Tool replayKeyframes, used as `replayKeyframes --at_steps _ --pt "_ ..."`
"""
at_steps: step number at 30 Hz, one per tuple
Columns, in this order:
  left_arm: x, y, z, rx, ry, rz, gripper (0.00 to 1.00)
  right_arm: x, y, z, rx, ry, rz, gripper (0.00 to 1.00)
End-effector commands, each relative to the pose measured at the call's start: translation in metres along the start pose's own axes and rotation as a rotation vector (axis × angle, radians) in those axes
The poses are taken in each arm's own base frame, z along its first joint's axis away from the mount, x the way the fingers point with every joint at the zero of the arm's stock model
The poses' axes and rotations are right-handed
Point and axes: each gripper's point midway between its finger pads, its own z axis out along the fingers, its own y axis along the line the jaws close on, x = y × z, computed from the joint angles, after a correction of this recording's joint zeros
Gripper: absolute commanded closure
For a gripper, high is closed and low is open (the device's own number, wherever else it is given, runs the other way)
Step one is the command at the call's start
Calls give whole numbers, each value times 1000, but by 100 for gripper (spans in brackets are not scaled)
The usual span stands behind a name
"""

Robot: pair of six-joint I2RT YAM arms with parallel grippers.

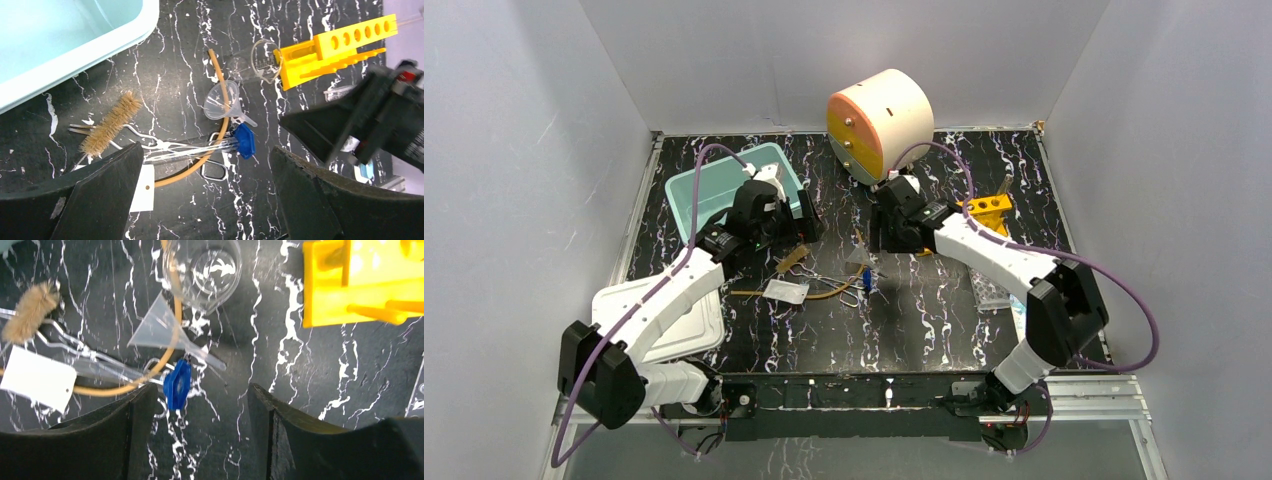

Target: Organize the chemistry lab equipment

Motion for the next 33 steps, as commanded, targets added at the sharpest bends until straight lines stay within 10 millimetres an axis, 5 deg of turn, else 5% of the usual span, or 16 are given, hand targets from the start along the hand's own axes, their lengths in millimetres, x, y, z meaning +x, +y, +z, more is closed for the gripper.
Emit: replayKeyframes --at_steps 1,8,15,21,26,33 --pt "-2 0 -13 10 -7 -17 2 -34 1 4 83 -81 78 23" --pt "-4 2 -13 -4 -6 -25 2 -48 -3 33 213 -57 54 15" --pt "-4 -27 -4 132 58 23 2 -62 -3 25 183 -101 68 17" --pt "-15 -47 19 177 75 71 2 -80 -10 -14 15 -166 135 20" --pt "-4 -55 65 111 132 98 2 -100 -43 -50 -24 -240 253 22" --pt "10 -65 129 -59 172 170 2 -121 -60 -99 -18 -334 357 25"
